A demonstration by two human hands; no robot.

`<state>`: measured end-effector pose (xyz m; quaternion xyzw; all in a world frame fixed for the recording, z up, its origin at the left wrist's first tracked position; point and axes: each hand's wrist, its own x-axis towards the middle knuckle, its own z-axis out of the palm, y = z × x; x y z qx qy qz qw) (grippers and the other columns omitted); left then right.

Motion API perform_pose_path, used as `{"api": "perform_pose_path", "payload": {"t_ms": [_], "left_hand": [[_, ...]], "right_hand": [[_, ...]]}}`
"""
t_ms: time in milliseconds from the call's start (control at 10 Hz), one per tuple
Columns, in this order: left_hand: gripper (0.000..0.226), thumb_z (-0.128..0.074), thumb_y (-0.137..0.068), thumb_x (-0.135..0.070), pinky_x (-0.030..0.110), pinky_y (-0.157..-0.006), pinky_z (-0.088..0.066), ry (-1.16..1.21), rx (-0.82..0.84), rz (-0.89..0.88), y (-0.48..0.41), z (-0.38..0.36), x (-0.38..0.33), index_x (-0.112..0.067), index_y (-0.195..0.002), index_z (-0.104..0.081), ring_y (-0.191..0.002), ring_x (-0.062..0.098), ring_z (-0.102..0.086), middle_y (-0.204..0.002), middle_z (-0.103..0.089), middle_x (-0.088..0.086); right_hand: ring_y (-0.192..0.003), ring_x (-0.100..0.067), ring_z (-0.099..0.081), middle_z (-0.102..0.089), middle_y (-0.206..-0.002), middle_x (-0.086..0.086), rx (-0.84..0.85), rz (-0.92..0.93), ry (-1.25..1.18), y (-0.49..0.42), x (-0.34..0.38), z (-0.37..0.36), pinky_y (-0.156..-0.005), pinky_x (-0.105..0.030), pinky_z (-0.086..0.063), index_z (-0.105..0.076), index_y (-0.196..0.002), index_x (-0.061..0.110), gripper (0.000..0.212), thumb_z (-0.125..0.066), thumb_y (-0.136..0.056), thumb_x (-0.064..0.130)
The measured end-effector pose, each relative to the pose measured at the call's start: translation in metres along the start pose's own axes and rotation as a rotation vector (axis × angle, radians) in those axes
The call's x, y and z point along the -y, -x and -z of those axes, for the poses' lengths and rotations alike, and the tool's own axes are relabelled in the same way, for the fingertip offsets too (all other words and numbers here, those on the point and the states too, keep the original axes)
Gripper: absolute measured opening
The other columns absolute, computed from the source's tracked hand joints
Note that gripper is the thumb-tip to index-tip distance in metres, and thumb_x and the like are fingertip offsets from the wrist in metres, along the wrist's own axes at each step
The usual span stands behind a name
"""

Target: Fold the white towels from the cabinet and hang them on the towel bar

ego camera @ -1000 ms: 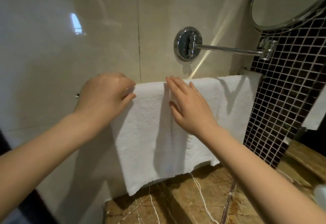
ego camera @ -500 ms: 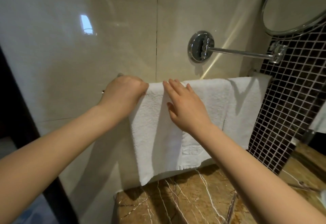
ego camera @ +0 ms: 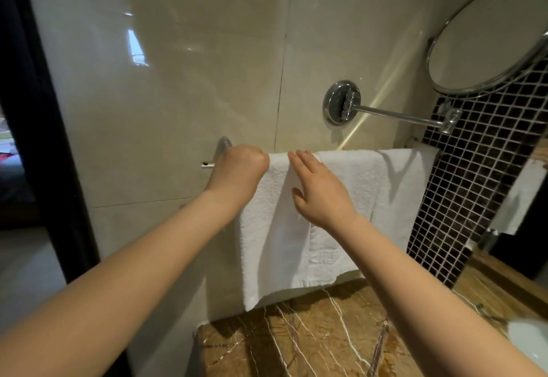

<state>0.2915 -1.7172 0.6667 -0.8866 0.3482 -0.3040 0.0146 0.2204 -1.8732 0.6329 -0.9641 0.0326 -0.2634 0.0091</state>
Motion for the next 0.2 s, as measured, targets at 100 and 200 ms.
{"api": "perform_pose_path", "payload": {"t_ms": [100, 200], "left_hand": [[0.011, -0.051, -0.091, -0.015, 0.045, -0.096, -0.038, 0.062, 0.042, -0.043, 0.002, 0.009, 0.003, -0.014, -0.098, -0.061, -0.103, 0.029, -0.056, -0.103, -0.061, 0.006], [0.028, -0.05, -0.092, -0.036, 0.039, -0.085, -0.042, 0.078, 0.011, -0.042, 0.005, 0.026, 0.015, -0.015, -0.108, -0.06, -0.106, 0.03, -0.055, -0.11, -0.061, 0.007]], "right_hand": [[-0.147, -0.02, -0.011, -0.014, -0.16, -0.005, 0.094, -0.04, 0.012, 0.0, 0.008, 0.011, -0.115, -0.035, -0.022, -0.014, -0.153, 0.016, 0.078, -0.056, -0.088, 0.027], [-0.146, -0.023, -0.014, -0.015, -0.16, -0.006, 0.108, -0.056, 0.122, -0.002, 0.019, 0.031, -0.117, -0.044, -0.019, -0.012, -0.153, 0.02, 0.075, -0.052, -0.092, 0.038]]}}
